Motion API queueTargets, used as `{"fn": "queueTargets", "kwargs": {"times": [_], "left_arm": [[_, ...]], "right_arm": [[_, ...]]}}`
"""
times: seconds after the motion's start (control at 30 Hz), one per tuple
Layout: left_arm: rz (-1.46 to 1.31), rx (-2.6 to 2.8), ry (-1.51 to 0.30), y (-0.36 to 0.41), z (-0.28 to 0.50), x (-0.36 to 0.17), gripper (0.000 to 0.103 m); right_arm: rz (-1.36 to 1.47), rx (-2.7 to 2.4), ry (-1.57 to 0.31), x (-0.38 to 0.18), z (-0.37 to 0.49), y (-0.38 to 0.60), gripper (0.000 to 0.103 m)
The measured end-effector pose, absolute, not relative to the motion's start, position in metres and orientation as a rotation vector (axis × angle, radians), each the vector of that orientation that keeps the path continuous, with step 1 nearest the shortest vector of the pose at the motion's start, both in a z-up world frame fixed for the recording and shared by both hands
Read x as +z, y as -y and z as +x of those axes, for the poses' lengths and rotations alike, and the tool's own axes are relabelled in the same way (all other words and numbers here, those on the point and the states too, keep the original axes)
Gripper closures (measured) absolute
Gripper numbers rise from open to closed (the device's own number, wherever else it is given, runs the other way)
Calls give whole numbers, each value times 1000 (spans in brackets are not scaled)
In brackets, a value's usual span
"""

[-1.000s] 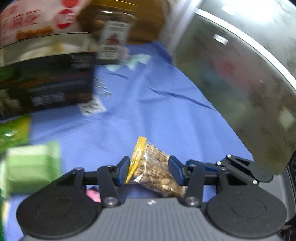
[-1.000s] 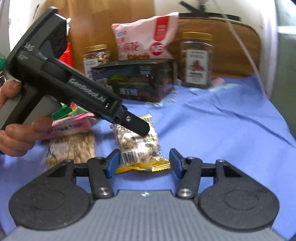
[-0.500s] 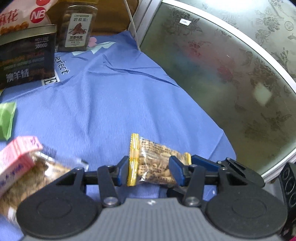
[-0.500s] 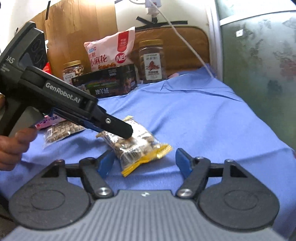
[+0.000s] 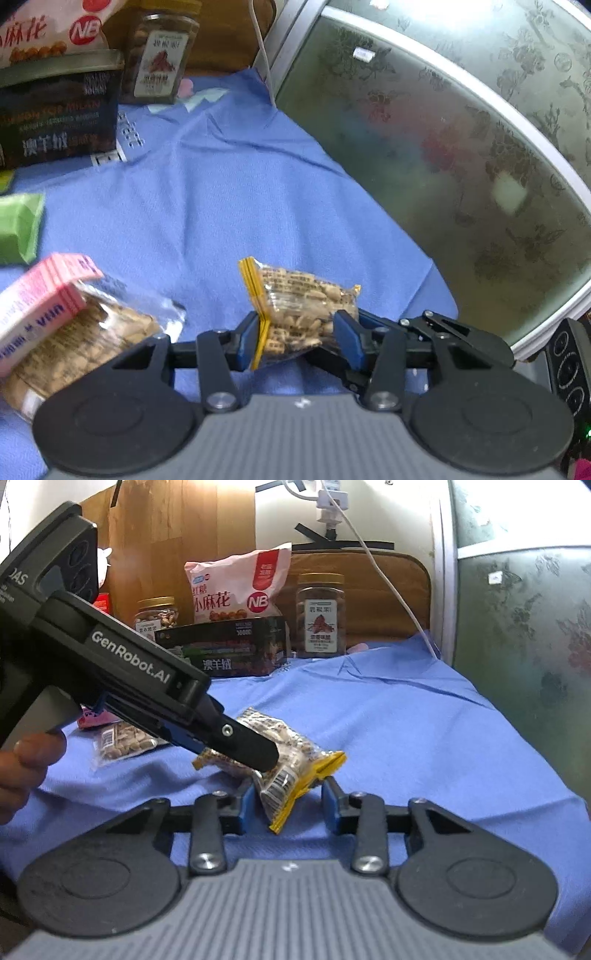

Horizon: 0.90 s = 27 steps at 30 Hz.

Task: Organize snacks
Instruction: 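Carry the peanut bag into the metal tin and release it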

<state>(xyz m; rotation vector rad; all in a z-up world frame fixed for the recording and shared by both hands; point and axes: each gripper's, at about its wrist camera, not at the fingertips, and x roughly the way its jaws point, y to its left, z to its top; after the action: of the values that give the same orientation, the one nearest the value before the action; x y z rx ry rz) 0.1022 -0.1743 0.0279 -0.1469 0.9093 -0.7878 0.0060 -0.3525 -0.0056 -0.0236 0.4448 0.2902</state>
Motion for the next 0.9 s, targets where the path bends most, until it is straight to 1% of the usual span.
{"fn": "queueTargets", "kwargs": {"times": [0.27, 0.53, 0.7, 0.9], "left_arm": [[-172, -743, -816, 146, 119, 62, 60], [-165, -605, -680, 106, 173, 108, 60], [-169, -505, -653, 89, 222, 117, 60], [-197, -429, -652, 68, 263, 110, 60]], "right_arm": [[-32, 357, -396, 23, 36, 332, 63], [-71, 468, -310, 59, 112, 293, 63], [-81, 514, -304, 69, 170, 267, 63], [-113, 532, -316, 65, 215, 239, 63]]}}
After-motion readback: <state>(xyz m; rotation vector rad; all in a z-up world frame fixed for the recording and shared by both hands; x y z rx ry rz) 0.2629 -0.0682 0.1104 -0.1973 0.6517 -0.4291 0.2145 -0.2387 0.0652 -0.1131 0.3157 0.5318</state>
